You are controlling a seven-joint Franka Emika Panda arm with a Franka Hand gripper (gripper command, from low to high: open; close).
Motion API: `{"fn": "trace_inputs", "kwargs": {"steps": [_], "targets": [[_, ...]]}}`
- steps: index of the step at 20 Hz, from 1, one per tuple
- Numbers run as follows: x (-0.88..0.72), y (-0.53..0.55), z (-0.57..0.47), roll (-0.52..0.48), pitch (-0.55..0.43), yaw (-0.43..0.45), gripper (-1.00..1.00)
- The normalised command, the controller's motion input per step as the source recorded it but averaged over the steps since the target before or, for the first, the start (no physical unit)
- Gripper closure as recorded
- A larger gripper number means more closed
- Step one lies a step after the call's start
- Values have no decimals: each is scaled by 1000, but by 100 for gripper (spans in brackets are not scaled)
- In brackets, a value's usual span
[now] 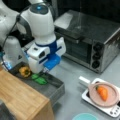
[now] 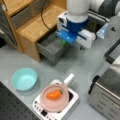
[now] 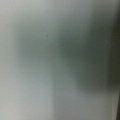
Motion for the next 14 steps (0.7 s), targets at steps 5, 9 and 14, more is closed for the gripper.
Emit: {"fn": "trace_inputs", "kwargs": {"steps": [5, 9, 14], "targets": [[93, 210, -5, 59, -19, -132, -100], [96, 217, -8, 64, -21, -145, -100], [98, 210, -8, 59, -21, -147, -100]]}}
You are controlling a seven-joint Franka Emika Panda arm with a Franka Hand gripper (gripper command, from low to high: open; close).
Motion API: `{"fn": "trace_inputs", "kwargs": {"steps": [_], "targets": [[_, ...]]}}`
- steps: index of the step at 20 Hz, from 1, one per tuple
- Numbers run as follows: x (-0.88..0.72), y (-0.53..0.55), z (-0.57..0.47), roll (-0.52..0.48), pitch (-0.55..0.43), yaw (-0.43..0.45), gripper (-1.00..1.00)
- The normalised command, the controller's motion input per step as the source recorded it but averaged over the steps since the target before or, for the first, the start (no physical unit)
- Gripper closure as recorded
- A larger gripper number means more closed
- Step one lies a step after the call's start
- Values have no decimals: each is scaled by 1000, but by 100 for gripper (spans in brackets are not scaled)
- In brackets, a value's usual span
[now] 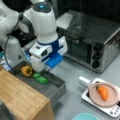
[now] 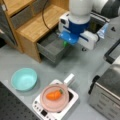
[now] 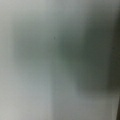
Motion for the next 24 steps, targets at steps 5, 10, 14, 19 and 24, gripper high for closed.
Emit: {"fn": "trace_inputs", "kwargs": {"steps": [5, 10, 14, 19, 24], "targets": [[108, 98, 25, 31, -4, -110, -100], [153, -103, 107, -2, 31, -40, -100], [184, -239, 180, -24, 78, 41, -100], [160, -202, 202, -37, 143, 106, -100], [191, -116, 211, -42, 180, 154, -100]]}}
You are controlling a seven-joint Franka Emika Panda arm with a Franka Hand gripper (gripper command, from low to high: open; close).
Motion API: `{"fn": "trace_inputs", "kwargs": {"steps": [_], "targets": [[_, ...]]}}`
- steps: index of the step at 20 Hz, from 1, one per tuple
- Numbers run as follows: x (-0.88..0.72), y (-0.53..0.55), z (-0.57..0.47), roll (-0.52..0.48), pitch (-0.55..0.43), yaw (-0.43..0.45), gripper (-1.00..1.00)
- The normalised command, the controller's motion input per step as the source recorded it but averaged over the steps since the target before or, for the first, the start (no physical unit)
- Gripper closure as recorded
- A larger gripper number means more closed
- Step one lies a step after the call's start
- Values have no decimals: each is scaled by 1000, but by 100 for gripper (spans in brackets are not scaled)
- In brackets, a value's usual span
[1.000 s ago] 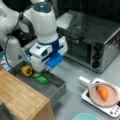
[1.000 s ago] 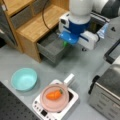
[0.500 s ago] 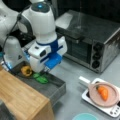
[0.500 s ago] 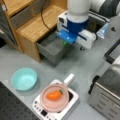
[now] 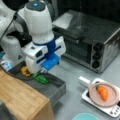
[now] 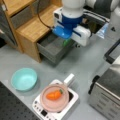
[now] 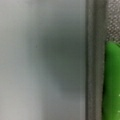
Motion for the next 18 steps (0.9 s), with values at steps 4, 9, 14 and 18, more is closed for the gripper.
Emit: {"fn": "trace_inputs", "kwargs": {"steps": [4, 9, 14, 18], "targets": [[264, -69, 192, -33, 181, 157, -100], [353, -46, 207, -14, 196, 156, -100], [400, -10, 223, 21, 230, 124, -100], [424, 44, 243, 34, 257, 97, -100]]}}
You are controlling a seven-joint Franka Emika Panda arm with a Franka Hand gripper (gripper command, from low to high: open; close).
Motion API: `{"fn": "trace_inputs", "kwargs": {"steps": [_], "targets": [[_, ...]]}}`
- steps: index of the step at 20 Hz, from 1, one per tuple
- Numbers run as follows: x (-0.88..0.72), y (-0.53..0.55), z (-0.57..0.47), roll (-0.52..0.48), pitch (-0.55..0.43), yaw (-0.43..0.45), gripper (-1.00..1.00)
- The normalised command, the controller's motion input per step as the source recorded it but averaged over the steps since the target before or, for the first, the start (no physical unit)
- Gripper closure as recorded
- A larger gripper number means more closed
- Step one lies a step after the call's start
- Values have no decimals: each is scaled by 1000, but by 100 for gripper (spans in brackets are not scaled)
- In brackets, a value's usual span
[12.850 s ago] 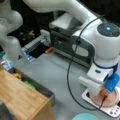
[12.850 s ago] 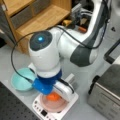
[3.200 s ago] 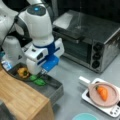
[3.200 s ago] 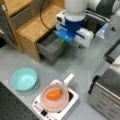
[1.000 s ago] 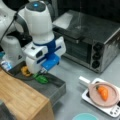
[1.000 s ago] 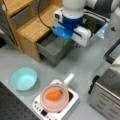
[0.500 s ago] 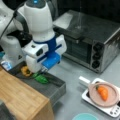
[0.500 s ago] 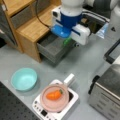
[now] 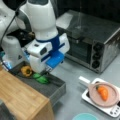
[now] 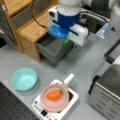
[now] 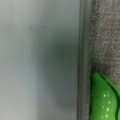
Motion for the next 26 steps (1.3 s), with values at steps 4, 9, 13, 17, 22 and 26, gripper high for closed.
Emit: {"fn": "trace_inputs", "kwargs": {"steps": [4, 9, 13, 17, 22, 26], "targets": [[439, 70, 254, 38, 279, 72, -100], [412, 79, 278, 38, 293, 41, -100], [392, 74, 318, 37, 295, 18, -100], [397, 59, 301, 35, 291, 2, -100], [450, 64, 263, 38, 293, -9, -100], [535, 94, 246, 39, 297, -17, -100]]}}
